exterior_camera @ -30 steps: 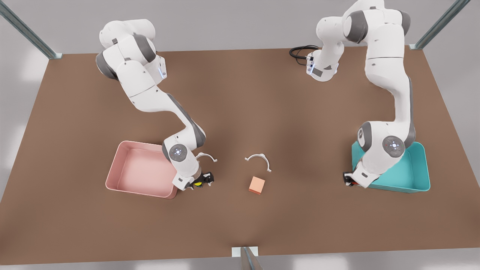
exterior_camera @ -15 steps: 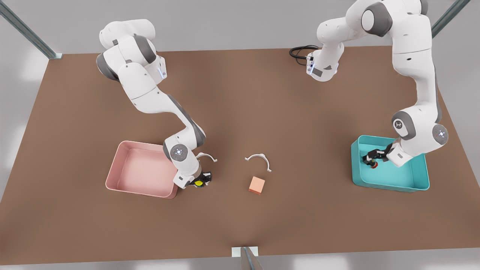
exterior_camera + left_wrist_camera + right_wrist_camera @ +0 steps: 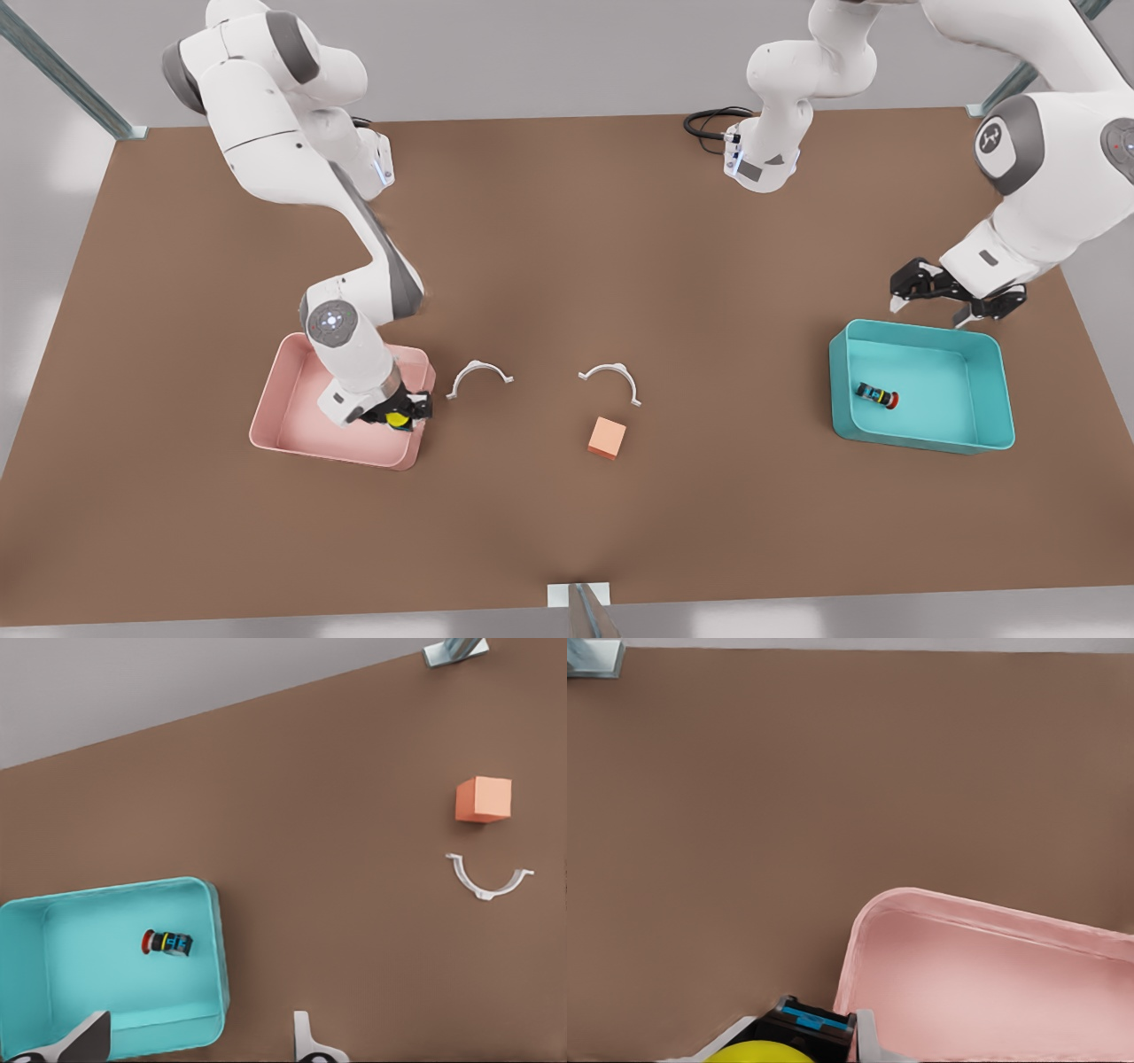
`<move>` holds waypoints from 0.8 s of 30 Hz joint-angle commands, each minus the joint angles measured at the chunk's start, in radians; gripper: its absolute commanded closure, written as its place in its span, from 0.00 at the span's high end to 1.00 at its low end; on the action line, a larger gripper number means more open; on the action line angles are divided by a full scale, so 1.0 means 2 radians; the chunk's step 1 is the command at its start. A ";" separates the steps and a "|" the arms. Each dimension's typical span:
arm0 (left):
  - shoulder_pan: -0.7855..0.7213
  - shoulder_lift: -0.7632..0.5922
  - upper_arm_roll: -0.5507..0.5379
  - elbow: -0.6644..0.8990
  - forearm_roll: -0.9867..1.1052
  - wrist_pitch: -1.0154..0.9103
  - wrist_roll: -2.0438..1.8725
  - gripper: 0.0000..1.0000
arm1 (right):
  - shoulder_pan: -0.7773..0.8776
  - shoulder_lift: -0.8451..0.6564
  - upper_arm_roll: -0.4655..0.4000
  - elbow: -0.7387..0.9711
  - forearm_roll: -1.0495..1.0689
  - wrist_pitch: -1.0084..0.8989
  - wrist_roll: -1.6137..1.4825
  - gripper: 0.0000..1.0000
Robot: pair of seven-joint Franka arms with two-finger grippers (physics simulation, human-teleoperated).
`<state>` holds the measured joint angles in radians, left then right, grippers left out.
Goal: Place the red button in the blue storage box with the left arm, and place the yellow button in the pink storage box with the right arm
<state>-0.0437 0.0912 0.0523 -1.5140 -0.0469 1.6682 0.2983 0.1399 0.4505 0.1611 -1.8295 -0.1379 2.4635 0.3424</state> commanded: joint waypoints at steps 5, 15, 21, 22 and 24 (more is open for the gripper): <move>-0.003 0.004 -0.001 0.003 0.007 -0.062 -0.114 1.00 | -0.078 0.018 0.000 -0.043 -0.010 0.045 -0.149 0.42; -0.002 0.005 0.000 0.002 0.007 -0.065 -0.113 1.00 | -0.075 -0.043 0.015 0.238 -0.005 -0.360 -0.144 1.00; -0.003 0.005 0.000 0.002 0.008 -0.062 -0.113 1.00 | -0.078 -0.054 -0.032 0.280 0.047 -0.494 -0.144 1.00; -0.003 0.006 0.000 0.002 0.008 -0.062 -0.113 1.00 | -0.093 -0.023 -0.006 0.333 0.040 -0.519 -0.145 1.00; -0.003 0.006 0.000 0.002 0.008 -0.062 -0.113 1.00 | -0.100 -0.082 -0.006 0.228 0.028 -0.410 -0.144 1.00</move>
<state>-0.0519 0.1036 0.0518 -1.5099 -0.0316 1.5454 0.1316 -0.0523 0.3042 0.1463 -1.3420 -0.0876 1.7246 0.1358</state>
